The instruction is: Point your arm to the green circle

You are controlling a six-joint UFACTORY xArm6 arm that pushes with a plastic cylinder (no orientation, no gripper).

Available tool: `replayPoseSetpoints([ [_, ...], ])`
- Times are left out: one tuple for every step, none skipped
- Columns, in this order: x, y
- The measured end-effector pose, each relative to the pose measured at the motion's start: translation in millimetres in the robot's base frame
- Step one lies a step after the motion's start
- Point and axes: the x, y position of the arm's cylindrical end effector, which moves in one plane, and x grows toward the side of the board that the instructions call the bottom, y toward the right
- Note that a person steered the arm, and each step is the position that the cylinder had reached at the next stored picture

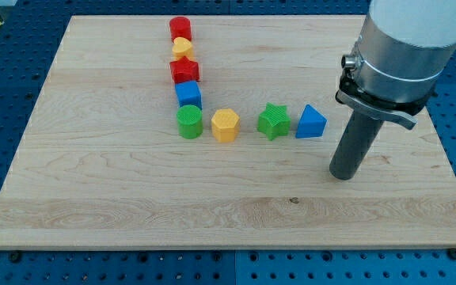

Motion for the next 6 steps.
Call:
replayPoseSetpoints([
  [0.2,0.0],
  [0.2,-1.0],
  [0.2,-27.0],
  [-3.4,-88.5],
  [-15.9,-135.4],
  [-19.3,-136.3],
])
